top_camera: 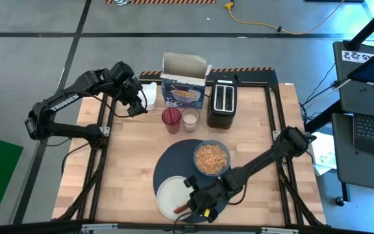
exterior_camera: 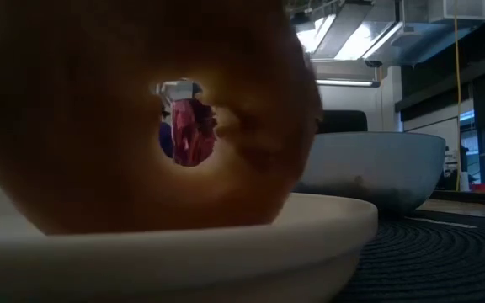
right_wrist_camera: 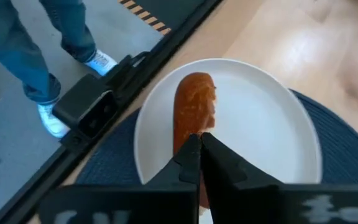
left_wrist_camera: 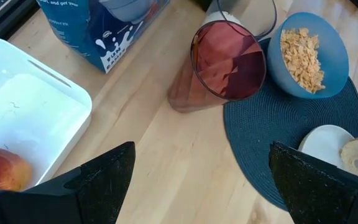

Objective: Arrange a breakfast setting
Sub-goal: Put the bagel on the white plate

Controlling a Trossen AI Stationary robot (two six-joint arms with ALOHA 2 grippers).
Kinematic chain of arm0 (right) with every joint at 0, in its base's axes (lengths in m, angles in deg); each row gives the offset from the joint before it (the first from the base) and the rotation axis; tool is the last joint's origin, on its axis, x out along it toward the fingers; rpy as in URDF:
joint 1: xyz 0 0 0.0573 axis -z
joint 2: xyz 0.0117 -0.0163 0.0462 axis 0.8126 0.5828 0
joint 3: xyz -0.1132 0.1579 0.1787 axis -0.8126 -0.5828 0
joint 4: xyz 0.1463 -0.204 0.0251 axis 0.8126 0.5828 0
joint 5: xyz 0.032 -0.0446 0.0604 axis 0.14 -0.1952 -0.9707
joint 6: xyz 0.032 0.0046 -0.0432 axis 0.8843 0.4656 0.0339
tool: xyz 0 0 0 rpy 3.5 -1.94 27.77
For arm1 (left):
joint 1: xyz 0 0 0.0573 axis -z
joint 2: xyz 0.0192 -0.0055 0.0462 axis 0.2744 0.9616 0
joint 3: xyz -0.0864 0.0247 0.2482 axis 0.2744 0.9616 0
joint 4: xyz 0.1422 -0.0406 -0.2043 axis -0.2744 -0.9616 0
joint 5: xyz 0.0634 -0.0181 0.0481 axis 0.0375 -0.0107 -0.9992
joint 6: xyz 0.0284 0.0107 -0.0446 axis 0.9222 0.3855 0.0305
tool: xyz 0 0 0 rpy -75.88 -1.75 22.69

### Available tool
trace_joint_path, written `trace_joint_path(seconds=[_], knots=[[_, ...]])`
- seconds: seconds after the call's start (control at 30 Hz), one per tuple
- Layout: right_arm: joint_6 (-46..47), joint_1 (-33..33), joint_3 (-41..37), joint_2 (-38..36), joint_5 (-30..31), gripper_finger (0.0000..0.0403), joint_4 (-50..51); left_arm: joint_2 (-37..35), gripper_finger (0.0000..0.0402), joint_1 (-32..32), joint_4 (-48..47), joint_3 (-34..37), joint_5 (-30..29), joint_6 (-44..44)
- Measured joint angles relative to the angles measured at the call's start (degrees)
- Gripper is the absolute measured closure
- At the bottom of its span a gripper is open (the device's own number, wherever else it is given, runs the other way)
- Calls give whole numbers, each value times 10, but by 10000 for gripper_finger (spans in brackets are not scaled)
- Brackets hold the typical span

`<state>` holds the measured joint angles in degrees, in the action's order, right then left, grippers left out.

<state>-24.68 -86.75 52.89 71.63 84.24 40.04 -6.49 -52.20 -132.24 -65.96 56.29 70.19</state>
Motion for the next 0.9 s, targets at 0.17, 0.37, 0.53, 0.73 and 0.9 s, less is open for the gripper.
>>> trace_joint_path(seconds=[0.17,0.37,0.53,0.73,0.9], knots=[[5,-3,1,9,-24,385,-1,0,47,0,0,0,0,0],[26,-2,0,21,-44,382,4,0,47,0,0,0,0,0],[29,-2,0,25,-40,380,6,0,47,0,0,0,0,0],[31,-2,0,25,-7,380,-4,0,47,0,0,0,0,0],[31,-2,0,25,11,380,-5,0,47,0,1,0,1,0]])
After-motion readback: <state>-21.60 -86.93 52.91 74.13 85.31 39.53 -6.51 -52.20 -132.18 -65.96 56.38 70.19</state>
